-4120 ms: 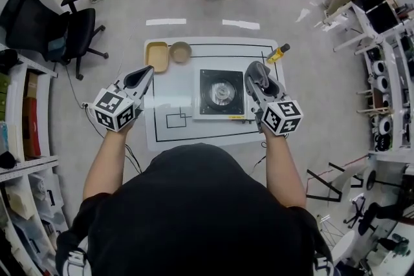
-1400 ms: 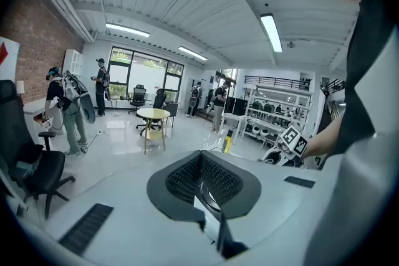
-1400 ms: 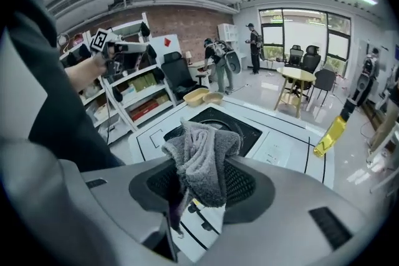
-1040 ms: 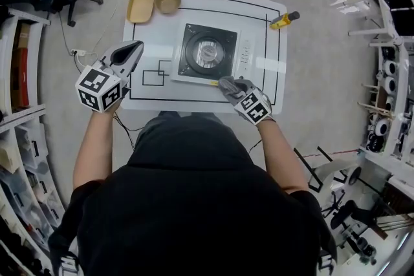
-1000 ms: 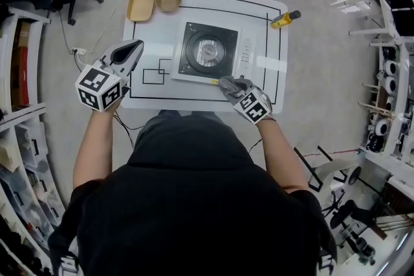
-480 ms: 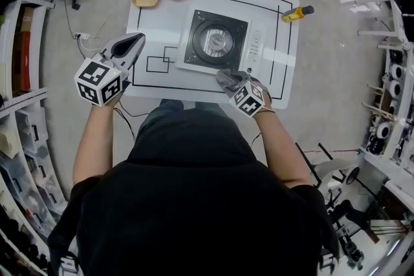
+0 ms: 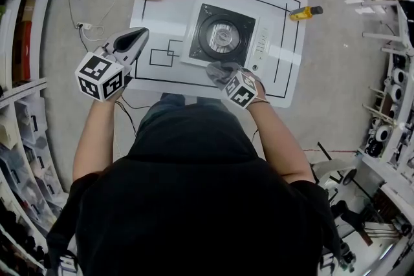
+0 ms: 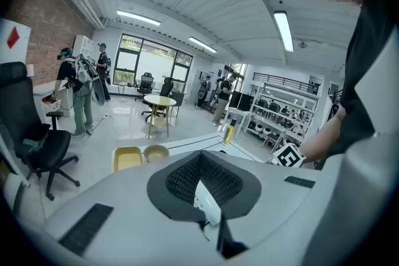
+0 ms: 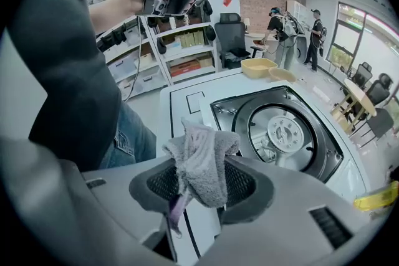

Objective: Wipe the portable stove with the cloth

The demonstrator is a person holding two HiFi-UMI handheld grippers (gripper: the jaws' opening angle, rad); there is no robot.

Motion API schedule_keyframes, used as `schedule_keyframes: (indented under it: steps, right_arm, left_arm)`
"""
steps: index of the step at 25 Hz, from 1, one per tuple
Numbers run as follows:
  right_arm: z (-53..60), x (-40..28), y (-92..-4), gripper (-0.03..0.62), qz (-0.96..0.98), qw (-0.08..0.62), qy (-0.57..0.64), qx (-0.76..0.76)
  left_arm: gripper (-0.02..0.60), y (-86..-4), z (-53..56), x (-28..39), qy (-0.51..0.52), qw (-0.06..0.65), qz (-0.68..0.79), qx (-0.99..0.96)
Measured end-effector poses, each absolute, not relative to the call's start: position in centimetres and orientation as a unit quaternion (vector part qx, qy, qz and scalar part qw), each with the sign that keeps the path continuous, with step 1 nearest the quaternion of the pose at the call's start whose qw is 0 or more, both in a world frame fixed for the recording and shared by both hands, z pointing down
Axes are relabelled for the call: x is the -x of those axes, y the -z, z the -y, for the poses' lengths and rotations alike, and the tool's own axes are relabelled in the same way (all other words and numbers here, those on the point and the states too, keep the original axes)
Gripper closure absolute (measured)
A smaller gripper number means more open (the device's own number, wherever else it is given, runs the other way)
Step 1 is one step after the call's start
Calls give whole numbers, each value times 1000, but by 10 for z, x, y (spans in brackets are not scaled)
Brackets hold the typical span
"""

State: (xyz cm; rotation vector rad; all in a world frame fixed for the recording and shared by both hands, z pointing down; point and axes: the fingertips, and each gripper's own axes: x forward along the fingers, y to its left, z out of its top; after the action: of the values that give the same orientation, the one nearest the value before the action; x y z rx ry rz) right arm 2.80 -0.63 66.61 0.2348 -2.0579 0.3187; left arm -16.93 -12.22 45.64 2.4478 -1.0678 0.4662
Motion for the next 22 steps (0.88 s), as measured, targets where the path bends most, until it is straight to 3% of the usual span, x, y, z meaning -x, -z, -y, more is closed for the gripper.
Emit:
schedule_keyframes:
  steps: [22]
  right_arm:
    - [19,89,-667,396,863,483,-148,-17]
  left_arm:
    - [558,-470,125,198,-164,240,383,-877]
